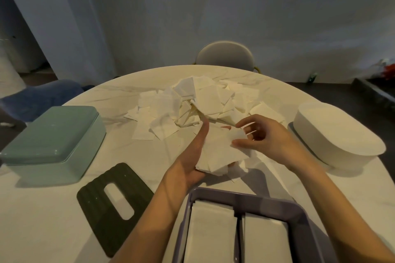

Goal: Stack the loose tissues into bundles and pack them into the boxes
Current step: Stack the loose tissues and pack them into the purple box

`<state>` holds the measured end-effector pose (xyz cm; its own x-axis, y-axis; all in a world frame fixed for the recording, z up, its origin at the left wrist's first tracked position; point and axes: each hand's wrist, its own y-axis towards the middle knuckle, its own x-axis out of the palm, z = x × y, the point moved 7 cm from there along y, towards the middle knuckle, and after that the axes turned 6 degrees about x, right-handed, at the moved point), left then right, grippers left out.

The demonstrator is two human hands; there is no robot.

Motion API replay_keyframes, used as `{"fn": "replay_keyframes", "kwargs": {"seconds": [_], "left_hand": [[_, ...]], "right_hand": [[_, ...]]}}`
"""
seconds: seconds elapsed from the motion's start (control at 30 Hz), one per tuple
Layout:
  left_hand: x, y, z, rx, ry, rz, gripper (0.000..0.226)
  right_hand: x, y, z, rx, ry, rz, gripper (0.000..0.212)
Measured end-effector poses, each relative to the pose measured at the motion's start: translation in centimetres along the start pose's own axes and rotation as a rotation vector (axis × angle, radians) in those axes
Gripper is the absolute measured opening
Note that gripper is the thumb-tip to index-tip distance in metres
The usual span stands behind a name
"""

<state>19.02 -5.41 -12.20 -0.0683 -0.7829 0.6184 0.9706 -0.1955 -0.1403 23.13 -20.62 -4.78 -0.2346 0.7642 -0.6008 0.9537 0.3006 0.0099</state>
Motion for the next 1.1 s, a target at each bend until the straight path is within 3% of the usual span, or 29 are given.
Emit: {"fn": "replay_keyframes", "kwargs": {"seconds": [0.1,0.23,0.37,0.47,0.6,0.7,0.77,0.83,0.9,1.0,1.1], "left_hand": [[-0.2,-0.1,0.5,0.066,0.102,0.04,0.066],[-0.7,0.1,1.0,0.152,0.118,0.064,0.069],[0.9,-0.3,0.2,0.028,-0.163,-0.017,0.082],[1.5,-0.5,-0.5,-0.048,-0.085,-0.082,0.081],[2.2,-0.8,-1.0,-0.104,-0.089,-0.195,0.09],[1.6,-0.6,-0.2,-0.083,-0.158,-0.126,0.065],[0.1,-0.6,0.8,-0.007,-0.154,0.013,0.051],[-1.9,-0.5,2.3,0.111,-0.208,0.13,0.044],[-3.3,-0.3,3.8,0.231,-0.262,0.156,0.044],[-4.3,-0.2,4.4,0.284,-0.28,0.129,0.057],[-4.8,-0.4,4.6,0.294,-0.248,0.13,0.059]], "right_hand": [[-0.8,-0.1,-0.1,0.015,0.04,-0.013,0.032],[-1.7,-0.8,-1.1,-0.04,0.279,-0.037,0.04],[-0.1,-1.6,-2.6,-0.122,0.368,-0.237,0.03],[1.4,-1.6,-3.1,-0.143,0.339,-0.296,0.026],[2.3,-0.2,-3.0,-0.272,0.045,-0.047,0.029],[1.9,0.4,-2.7,-0.347,-0.03,0.123,0.027],[1.4,1.1,-0.7,-0.181,-0.077,0.154,0.039],[1.9,1.5,2.3,0.139,-0.336,0.066,0.079],[2.8,1.1,4.0,0.322,-0.578,-0.014,0.105],[4.1,1.0,3.6,0.352,-0.583,-0.038,0.1],[5.1,0.6,3.0,0.328,-0.51,-0.112,0.073]]}}
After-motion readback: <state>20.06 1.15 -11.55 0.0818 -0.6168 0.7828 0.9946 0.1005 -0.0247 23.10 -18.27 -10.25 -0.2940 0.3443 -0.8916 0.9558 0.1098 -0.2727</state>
